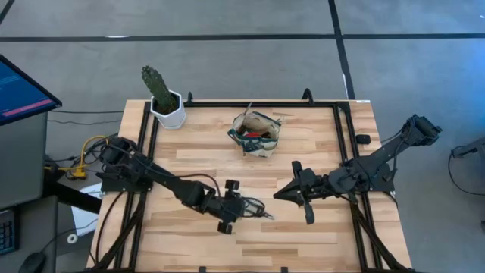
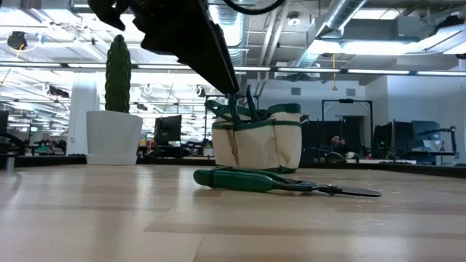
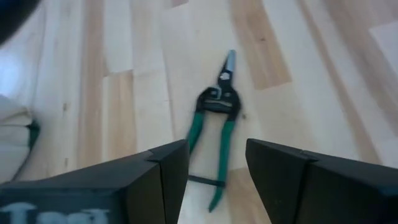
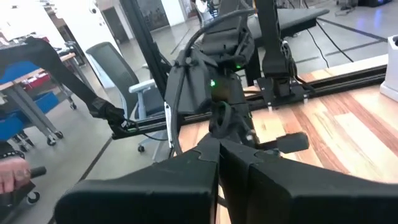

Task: Pick & Place Garden tools in Gardening bag
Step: Adjust the gardening bag

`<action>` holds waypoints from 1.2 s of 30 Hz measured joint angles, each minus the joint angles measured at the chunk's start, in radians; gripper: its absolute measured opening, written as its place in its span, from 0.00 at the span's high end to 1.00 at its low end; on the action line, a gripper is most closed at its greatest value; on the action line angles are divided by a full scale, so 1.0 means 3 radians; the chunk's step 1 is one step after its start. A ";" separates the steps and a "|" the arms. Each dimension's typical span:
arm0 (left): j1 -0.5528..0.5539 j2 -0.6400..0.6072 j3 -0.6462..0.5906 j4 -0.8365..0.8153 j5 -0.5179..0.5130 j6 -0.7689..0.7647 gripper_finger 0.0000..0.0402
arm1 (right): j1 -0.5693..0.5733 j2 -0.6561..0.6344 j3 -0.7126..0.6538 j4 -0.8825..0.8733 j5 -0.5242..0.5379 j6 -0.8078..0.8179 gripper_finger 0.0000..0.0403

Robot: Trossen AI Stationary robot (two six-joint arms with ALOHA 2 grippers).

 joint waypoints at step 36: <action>0.0205 -0.1147 0.0004 -0.0874 -0.0922 -0.0550 0.63 | -0.0147 -0.0165 0.0000 -0.0763 0.0197 0.0545 1.00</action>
